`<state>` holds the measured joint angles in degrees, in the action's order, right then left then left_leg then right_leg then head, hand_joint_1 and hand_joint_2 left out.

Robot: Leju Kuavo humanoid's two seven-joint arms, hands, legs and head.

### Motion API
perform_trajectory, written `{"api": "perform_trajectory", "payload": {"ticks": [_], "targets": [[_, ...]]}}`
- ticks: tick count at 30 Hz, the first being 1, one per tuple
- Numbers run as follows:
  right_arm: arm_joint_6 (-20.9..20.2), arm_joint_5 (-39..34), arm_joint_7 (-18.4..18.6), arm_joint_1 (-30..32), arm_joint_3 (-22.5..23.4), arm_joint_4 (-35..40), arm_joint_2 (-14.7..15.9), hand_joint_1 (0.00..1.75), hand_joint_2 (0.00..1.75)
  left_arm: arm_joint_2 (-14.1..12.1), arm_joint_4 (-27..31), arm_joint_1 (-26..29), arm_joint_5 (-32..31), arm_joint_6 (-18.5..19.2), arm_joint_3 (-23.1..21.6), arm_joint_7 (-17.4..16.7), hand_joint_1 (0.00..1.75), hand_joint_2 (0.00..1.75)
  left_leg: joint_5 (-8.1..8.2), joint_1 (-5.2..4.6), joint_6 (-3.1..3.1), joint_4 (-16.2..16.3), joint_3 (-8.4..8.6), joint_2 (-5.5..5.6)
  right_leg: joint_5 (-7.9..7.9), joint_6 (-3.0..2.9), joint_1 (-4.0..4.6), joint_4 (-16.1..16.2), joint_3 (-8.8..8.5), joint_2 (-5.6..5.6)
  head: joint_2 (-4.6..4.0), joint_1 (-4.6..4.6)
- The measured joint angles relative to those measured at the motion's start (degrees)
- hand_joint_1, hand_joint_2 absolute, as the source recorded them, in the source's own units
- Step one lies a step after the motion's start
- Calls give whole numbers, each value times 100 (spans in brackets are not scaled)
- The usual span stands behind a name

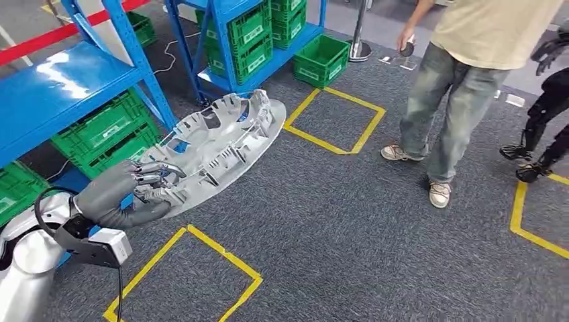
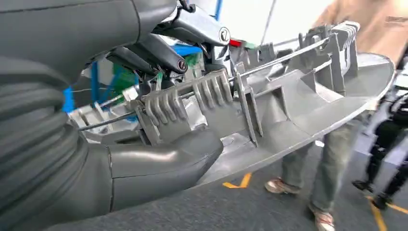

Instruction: Take the parts from the cabinet and place them on the table.

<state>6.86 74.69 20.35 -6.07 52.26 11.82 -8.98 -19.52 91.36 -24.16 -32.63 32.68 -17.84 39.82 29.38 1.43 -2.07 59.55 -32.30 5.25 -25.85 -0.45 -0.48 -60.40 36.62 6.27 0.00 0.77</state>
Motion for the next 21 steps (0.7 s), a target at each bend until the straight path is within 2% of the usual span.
{"api": "perform_trajectory", "payload": {"ticks": [2,3,4,8,9,10,11,12,13,14,15,16,17,18,21], "targets": [[-2,-28,0,8,31,0,0,0,0,4,-7,-19,15,-53,-11,7,175,175,-6,-38,37,54,-36,-107,68,95,-37,53,59,122,0,-4],[-2,-28,0,28,55,0,0,0,0,20,-7,-35,26,-88,-20,11,175,175,-24,-49,78,44,-36,-179,101,149,-35,79,70,205,0,4],[-2,-28,0,28,63,0,4,0,0,46,-7,-55,28,-105,-26,11,175,175,-58,4,130,2,-26,-242,93,166,-33,67,87,177,0,-2],[-2,-28,0,28,63,0,4,0,0,46,-7,-55,28,-105,-26,11,175,175,-58,4,130,2,-26,-242,93,166,-33,67,87,177,0,-2],[0,-28,0,28,66,0,4,0,0,46,-7,-60,28,-109,-26,11,175,175,-61,6,137,-2,-25,-257,86,166,-34,60,87,145,2,-2],[-2,-28,0,29,66,0,4,0,0,50,-7,-66,28,-112,-28,11,175,175,-64,4,143,-3,-25,-269,79,168,-35,52,87,105,0,2],[-2,-28,2,32,70,0,4,0,0,57,-11,-90,28,-120,-39,6,175,175,-70,-8,172,-10,-22,-330,4,192,8,-46,132,-192,0,29],[-2,-28,37,18,74,0,4,0,0,55,-15,-115,31,-138,-39,9,175,175,-68,-26,220,-10,-29,-432,-262,221,13,-484,347,-461,0,50],[-2,-26,35,10,79,0,4,0,0,52,-28,-119,31,-142,-39,4,175,175,-62,-41,230,-10,-28,-507,-450,237,2,-887,534,-529,2,39],[0,-26,20,10,92,0,7,0,0,55,-53,-127,31,-149,-42,4,175,175,-56,-53,241,-5,-31,-636,-682,248,-1,-1496,820,-563,2,46],[-2,-28,22,31,100,0,24,0,0,57,-114,-168,46,-153,-55,2,175,175,-41,-65,243,2,-25,-887,-297,218,4,-1003,518,-625,0,46],[-2,-28,22,28,100,0,39,0,0,63,-120,-190,55,-149,-57,2,175,175,-32,-68,232,6,-17,-950,-86,183,19,-441,201,-747,0,46],[-2,-28,22,19,103,0,46,0,0,72,-122,-217,70,-144,-57,0,175,175,-19,-84,213,11,-5,-1015,-28,132,58,16,-54,-1016,0,48],[-2,-28,22,8,103,0,50,0,0,72,-129,-249,81,-138,-57,-4,175,175,2,-133,177,23,-13,-1056,-32,94,85,64,-50,-1053,0,35],[-2,-26,20,27,105,0,59,0,0,131,-138,-340,79,-135,-61,-17,175,175,-11,-124,99,-27,23,-1203,-6,22,119,72,-4,-853,0,44]]}}
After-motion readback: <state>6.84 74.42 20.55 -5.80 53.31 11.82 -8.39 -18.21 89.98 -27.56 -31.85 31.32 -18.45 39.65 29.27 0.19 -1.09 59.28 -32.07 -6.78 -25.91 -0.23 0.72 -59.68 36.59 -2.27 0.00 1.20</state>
